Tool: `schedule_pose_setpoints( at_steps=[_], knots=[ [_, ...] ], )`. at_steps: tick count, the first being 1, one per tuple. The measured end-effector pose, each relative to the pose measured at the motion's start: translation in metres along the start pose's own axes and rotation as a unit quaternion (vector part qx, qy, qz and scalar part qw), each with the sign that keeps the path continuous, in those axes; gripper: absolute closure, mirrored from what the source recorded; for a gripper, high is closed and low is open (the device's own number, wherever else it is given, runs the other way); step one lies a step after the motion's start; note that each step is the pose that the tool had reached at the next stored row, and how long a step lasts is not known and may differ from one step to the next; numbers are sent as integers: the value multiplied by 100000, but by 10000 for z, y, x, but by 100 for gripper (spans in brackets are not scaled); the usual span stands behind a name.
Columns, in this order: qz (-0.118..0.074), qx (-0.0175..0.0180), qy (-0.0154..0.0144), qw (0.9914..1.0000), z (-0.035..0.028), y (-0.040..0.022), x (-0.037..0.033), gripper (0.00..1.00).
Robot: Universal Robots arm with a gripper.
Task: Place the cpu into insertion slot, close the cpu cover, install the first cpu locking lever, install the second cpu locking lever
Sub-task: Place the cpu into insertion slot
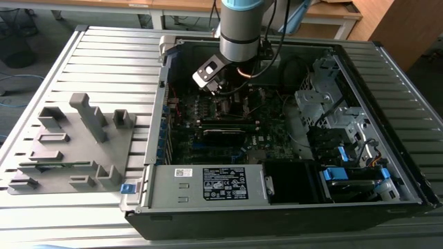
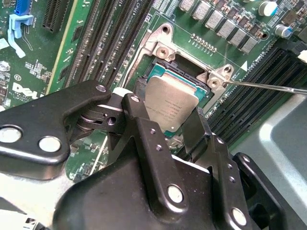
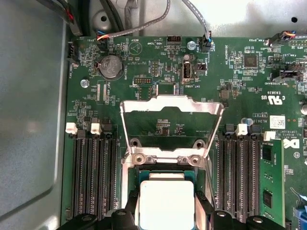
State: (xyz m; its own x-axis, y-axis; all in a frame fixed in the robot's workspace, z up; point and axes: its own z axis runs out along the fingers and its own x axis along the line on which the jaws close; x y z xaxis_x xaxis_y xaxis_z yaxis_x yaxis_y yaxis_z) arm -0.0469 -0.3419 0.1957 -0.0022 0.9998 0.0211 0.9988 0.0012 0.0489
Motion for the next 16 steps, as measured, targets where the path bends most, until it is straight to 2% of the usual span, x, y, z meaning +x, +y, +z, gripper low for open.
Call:
schedule_pose_setpoints(
  at_steps=[16],
  knots=[
    [-1,3,-3,100000,25,-2,0,46]
  ],
)
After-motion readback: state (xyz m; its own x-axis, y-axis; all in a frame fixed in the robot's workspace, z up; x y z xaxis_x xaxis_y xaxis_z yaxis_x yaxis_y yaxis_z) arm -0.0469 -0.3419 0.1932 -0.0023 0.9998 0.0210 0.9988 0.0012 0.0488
